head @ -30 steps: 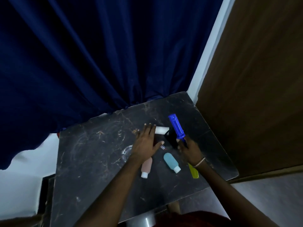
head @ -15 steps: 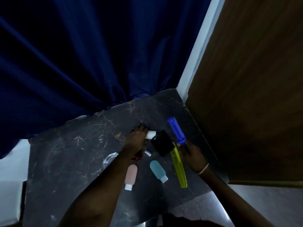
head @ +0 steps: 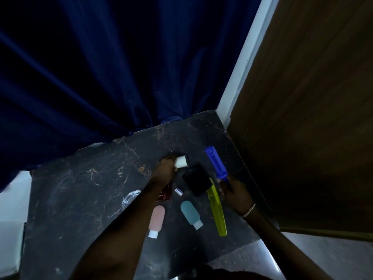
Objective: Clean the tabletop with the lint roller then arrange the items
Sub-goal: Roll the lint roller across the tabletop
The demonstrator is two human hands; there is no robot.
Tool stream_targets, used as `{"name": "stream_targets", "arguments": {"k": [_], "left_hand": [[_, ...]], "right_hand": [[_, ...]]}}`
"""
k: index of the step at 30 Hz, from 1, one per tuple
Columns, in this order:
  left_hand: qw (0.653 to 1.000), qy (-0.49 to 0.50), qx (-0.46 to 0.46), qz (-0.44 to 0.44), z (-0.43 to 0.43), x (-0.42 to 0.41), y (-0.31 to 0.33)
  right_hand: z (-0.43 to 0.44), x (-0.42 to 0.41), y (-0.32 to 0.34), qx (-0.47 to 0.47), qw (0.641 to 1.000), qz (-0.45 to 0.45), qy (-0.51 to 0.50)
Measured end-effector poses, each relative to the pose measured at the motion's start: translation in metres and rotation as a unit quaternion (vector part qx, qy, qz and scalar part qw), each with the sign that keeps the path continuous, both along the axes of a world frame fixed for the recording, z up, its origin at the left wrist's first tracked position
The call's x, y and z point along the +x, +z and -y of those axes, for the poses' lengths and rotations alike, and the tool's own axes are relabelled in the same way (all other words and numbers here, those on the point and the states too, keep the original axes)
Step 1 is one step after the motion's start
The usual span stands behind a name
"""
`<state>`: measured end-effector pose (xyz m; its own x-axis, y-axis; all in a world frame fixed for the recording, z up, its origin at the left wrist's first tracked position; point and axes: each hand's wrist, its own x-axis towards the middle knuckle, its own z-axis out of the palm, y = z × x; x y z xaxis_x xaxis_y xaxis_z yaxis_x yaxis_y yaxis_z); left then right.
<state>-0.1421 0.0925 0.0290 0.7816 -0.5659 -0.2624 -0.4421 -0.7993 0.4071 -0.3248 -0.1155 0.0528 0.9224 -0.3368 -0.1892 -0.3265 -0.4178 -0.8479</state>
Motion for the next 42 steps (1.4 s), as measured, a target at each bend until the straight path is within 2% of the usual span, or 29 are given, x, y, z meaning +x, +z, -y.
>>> {"name": "stream_targets", "arguments": {"k": [3, 8, 20, 24, 33, 39, 42], "left_hand": [[0.991, 0.093, -0.093, -0.027, -0.011, 0.000, 0.018], [0.976, 0.115, -0.185, -0.006, -0.038, -0.019, 0.041], [0.956, 0.145, -0.255, 0.022, -0.135, -0.104, 0.088], [0.956, 0.151, -0.250, 0.019, -0.164, -0.119, 0.101], [0.977, 0.083, -0.190, 0.039, -0.216, -0.128, 0.125], [0.983, 0.024, -0.180, 0.021, -0.211, -0.148, 0.134], [0.981, 0.035, -0.188, 0.029, -0.210, -0.156, 0.135]], "right_hand": [[-0.004, -0.001, 0.006, 0.008, 1.000, 0.019, 0.010], [-0.005, 0.000, 0.012, 0.005, 0.999, 0.023, 0.022], [-0.062, -0.014, 0.061, -0.071, 0.963, 0.088, 0.245], [-0.085, -0.014, 0.072, -0.096, 0.950, 0.082, 0.286], [-0.103, 0.004, 0.107, -0.149, 0.911, 0.043, 0.382], [-0.136, 0.012, 0.120, -0.157, 0.889, 0.055, 0.428], [-0.152, 0.012, 0.123, -0.170, 0.883, 0.044, 0.435]]}}
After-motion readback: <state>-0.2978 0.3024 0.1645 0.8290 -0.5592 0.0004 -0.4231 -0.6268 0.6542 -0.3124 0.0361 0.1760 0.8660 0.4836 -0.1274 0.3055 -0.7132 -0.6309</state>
